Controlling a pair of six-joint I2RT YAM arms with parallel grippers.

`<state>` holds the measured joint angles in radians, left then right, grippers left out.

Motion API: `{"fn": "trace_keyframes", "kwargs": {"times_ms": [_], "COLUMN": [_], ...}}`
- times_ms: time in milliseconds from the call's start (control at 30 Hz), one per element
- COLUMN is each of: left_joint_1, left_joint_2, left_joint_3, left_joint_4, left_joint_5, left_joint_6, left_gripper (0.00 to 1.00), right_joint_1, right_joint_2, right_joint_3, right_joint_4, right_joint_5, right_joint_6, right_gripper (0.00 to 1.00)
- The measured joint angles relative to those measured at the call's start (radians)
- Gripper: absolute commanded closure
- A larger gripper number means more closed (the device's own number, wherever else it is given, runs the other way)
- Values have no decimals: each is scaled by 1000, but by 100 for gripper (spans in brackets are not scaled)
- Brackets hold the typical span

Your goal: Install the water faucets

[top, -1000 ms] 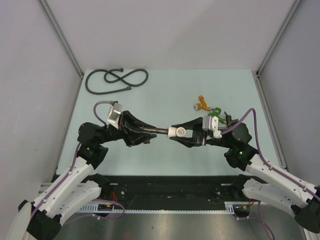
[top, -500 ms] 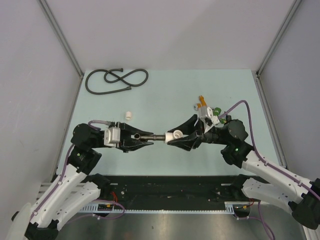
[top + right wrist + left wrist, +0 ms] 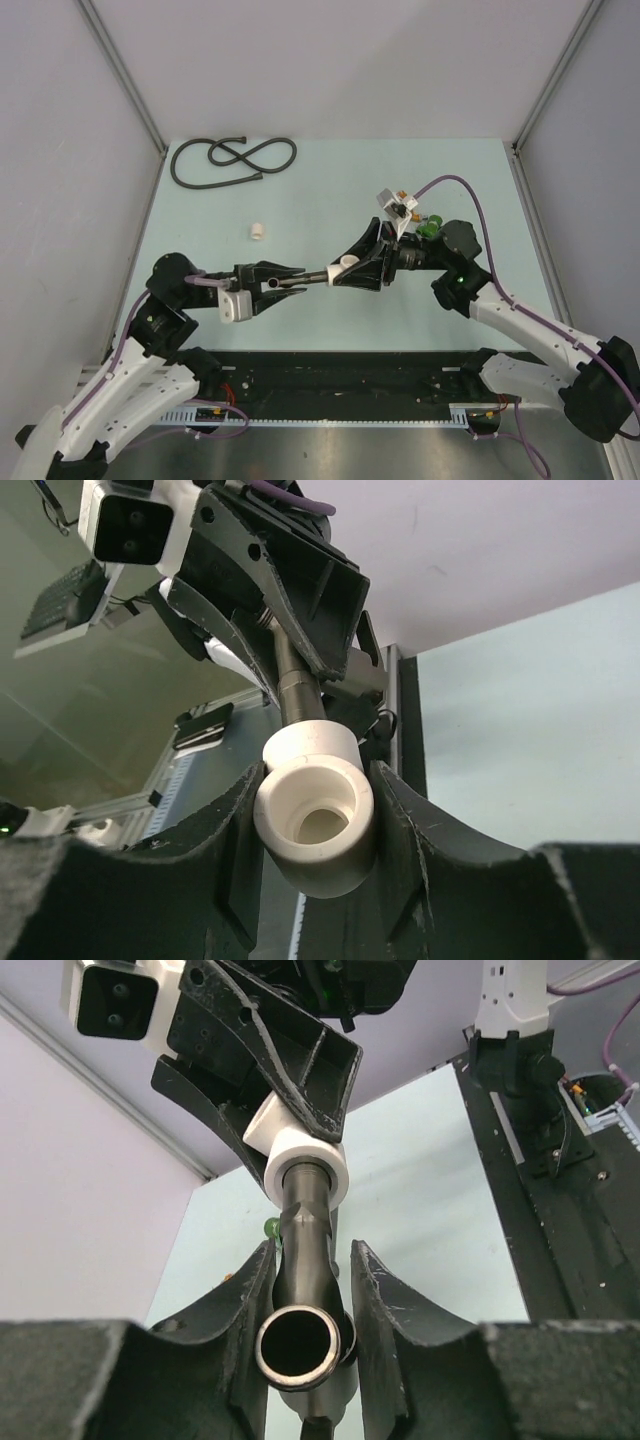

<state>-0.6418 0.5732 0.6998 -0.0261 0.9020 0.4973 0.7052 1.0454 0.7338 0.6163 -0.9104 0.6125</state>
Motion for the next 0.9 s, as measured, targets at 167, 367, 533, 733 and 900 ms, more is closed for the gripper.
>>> {"fn": "trace_keyframes", "kwargs": {"times_ms": [167, 367, 533, 733, 900], "left_joint_1": [-4, -11, -19, -20, -13], "left_joint_2": [1, 24, 38, 48, 51], "left_joint_3": [0, 0, -18, -43, -81], "left_joint_4": [-32, 4, 85, 142, 186], "left_joint_5": [-33, -89, -154, -279, -382], "left_joint_6": [27, -66, -270, -582, -865], "left_gripper": [100, 100, 100, 100, 100], "right_joint_1": [-14, -16, -27, -35, -24], "right_joint_2": [29, -15, -111, -221, -255], "right_joint_3": [13, 26, 51, 62, 62], "right_joint_4": [-5, -82, -197, -319, -408], "right_joint_5": [-20, 45, 172, 302, 329], "right_joint_6": [64, 15, -143, -388, -598], "right_gripper": [81, 23, 6, 0, 0]}}
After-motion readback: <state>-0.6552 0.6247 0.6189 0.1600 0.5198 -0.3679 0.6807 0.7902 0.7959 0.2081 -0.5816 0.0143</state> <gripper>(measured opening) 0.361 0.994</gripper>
